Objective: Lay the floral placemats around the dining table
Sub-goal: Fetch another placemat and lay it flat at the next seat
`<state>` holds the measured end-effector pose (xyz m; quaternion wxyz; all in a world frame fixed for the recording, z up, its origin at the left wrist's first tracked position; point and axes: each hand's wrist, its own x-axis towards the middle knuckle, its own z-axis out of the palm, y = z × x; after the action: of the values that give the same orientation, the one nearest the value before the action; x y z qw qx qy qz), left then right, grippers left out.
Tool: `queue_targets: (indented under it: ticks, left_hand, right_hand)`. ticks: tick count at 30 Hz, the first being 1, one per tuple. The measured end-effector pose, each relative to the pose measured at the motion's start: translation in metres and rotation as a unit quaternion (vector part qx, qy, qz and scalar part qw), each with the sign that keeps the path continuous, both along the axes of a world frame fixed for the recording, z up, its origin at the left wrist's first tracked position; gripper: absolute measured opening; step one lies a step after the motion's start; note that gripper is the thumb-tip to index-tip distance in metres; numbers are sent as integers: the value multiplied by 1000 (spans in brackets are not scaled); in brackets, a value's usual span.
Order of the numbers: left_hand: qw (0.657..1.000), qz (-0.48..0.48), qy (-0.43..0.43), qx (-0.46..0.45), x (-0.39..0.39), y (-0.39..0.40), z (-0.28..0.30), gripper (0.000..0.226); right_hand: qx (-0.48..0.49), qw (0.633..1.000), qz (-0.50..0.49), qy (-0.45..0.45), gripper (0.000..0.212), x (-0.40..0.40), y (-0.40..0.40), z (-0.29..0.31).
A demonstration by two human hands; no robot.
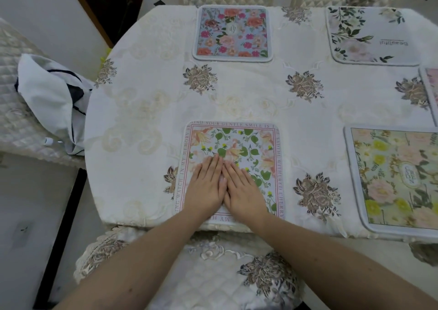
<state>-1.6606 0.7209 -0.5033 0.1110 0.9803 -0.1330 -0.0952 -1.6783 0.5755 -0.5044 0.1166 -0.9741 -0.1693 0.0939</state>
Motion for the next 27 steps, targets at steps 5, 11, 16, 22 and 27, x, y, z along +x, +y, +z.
queue_targets:
  ticks: [5, 11, 16, 22, 27]
  left_hand:
    - [997, -70, 4, 25, -1, 19, 0, 68]
    - [977, -204, -6, 56, 1, 59, 5, 70]
    - [967, -240, 14, 90, 2, 75, 12, 81]
    - [961, -250, 46, 113, 2, 90, 18, 91]
    - [959, -242, 68, 131, 0, 103, 21, 97]
  right_hand:
    - [-20, 1000, 1, -10, 62, -4, -18, 1]
    - [-27, 998, 57, 23, 81, -6, -41, 3]
    - [-31, 996, 80, 20, 83, -8, -52, 6]
    - [-43, 994, 93, 26, 83, -10, -73, 11]
    - [-59, 994, 82, 49, 79, -17, -99, 22]
